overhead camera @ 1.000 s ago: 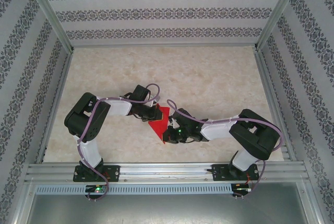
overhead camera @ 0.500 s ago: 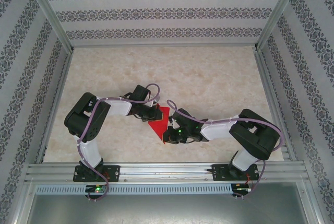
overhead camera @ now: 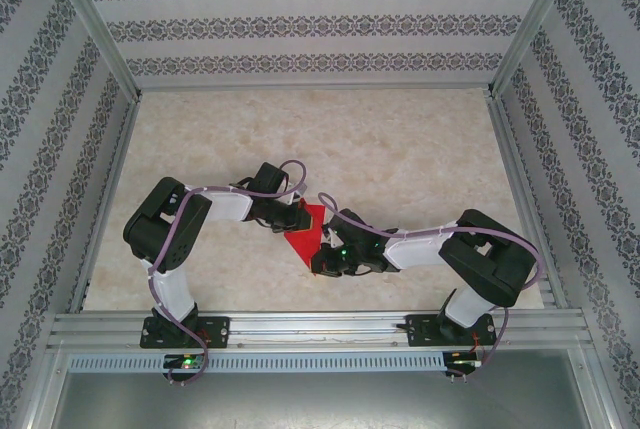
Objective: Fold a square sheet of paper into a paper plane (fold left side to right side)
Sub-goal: Fourth fold the wing at the center of the table.
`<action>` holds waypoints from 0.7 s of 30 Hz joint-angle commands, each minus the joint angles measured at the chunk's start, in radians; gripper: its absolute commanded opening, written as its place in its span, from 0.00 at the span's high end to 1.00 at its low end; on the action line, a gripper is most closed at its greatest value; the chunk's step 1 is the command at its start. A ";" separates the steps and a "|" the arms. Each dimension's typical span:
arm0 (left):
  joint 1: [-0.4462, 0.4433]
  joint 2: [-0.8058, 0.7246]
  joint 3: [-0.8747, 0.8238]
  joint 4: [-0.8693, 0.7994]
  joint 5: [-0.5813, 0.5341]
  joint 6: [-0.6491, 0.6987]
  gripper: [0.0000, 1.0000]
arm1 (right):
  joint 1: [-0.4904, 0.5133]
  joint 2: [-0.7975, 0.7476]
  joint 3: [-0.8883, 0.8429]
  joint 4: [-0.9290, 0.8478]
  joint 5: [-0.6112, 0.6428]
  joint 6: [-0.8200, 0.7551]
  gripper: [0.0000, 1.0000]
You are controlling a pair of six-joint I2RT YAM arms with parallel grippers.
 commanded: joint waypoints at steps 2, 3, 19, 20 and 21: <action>-0.007 0.038 -0.010 -0.069 -0.100 0.030 1.00 | 0.016 0.014 -0.014 -0.020 -0.005 -0.008 0.94; -0.007 0.038 -0.010 -0.068 -0.100 0.032 1.00 | 0.018 0.014 -0.017 -0.020 -0.003 -0.006 0.94; -0.005 0.035 -0.018 -0.068 -0.108 0.032 1.00 | 0.051 0.002 -0.049 -0.018 0.003 0.015 0.94; -0.005 0.033 -0.019 -0.068 -0.108 0.032 1.00 | 0.053 -0.008 -0.052 -0.019 0.003 0.016 0.95; -0.005 0.031 -0.019 -0.070 -0.108 0.032 1.00 | 0.052 -0.023 -0.055 -0.023 0.004 0.016 0.95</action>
